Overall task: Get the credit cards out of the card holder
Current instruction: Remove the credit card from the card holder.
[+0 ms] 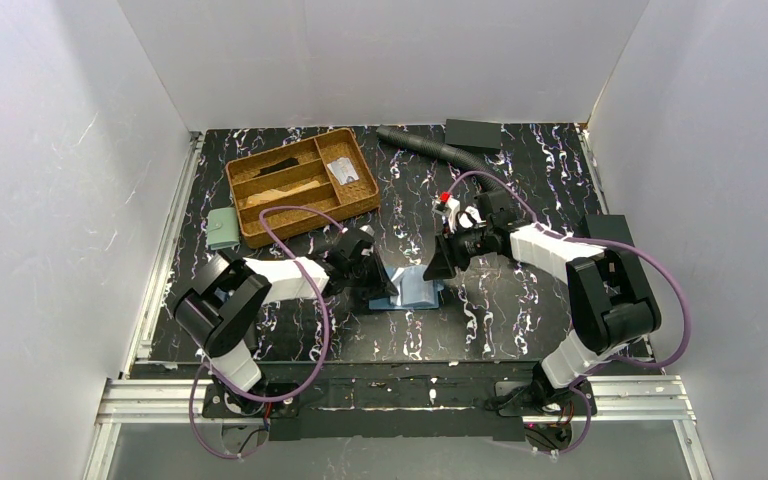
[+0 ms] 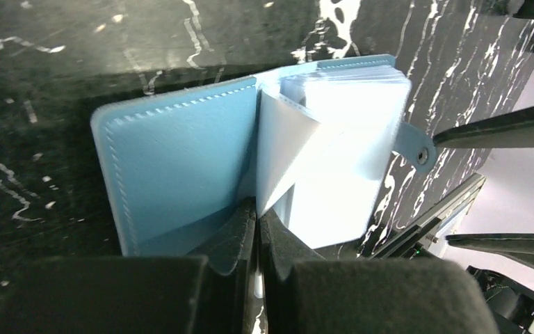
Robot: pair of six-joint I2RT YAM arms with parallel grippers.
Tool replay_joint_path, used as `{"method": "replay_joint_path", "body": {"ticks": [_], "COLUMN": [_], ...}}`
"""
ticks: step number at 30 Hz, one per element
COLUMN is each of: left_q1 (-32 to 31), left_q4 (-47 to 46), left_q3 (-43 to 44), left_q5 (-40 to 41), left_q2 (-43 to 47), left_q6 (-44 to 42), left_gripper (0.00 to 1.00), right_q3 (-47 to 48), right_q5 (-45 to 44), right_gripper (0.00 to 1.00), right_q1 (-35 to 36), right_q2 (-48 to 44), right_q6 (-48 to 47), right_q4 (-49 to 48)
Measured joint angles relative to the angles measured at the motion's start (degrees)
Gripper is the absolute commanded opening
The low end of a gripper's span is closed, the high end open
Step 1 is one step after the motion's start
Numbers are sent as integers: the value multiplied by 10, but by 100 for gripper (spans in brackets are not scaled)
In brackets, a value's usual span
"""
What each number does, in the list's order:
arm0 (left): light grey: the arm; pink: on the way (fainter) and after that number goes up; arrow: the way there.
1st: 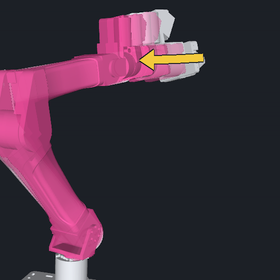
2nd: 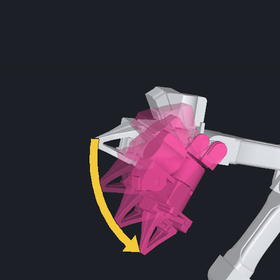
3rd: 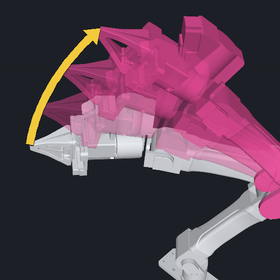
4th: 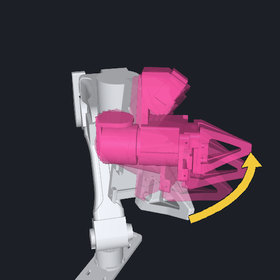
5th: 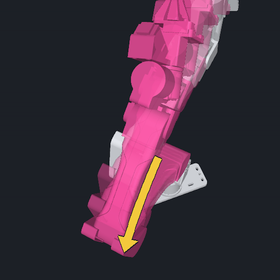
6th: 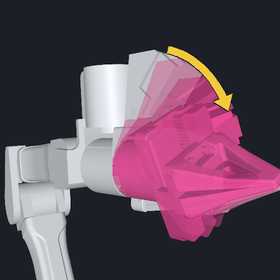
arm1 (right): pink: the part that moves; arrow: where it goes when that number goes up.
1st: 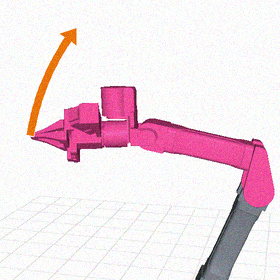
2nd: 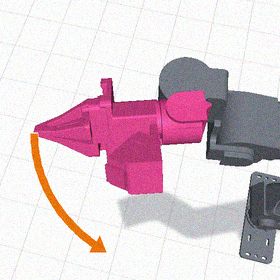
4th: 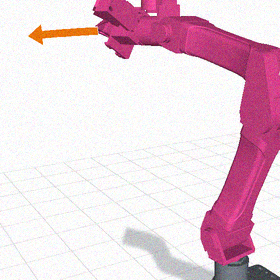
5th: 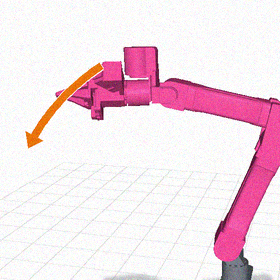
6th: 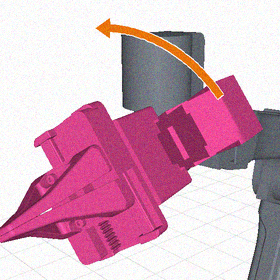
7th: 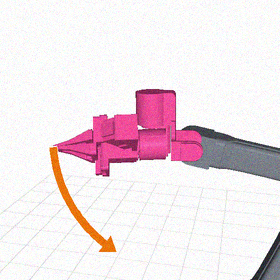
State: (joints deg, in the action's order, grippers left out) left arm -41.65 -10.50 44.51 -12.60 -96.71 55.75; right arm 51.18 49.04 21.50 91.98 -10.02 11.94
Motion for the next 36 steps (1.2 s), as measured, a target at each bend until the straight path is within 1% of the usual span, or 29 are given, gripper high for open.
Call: {"method": "replay_joint_path", "body": {"ticks": [4,9,15,19,23,25,30,36], "left_q1": [4,8,13,14,14,14,14,14], "left_q4": [-3,-2,-2,-2,-1,-2,-1,0], "left_q3": [-18,-38,-44,-44,-48,-50,-58,-66], "left_q5": [1,8,12,12,13,14,17,23], "left_q2": [7,37,50,50,56,63,80,89], "left_q6": [4,1,-7,-7,-13,-16,-22,-31], "left_gripper": [12,22,23,24,28,30,31,33], "right_q3": [-9,-11,-13,-13,-13,-13,-13,-13], "right_q5": [2,2,1,-1,-19,-28,-38,-37], "right_gripper": [55,52,50,46,44,44,45,49], "right_q1": [5,16,30,40,49,52,53,54], "right_q2": [3,14,15,20,31,36,43,50], "right_q6": [35,58,76,85,90,92,100,116], "right_q4": [-28,-43,-56,-63,-62,-61,-62,-65]}}
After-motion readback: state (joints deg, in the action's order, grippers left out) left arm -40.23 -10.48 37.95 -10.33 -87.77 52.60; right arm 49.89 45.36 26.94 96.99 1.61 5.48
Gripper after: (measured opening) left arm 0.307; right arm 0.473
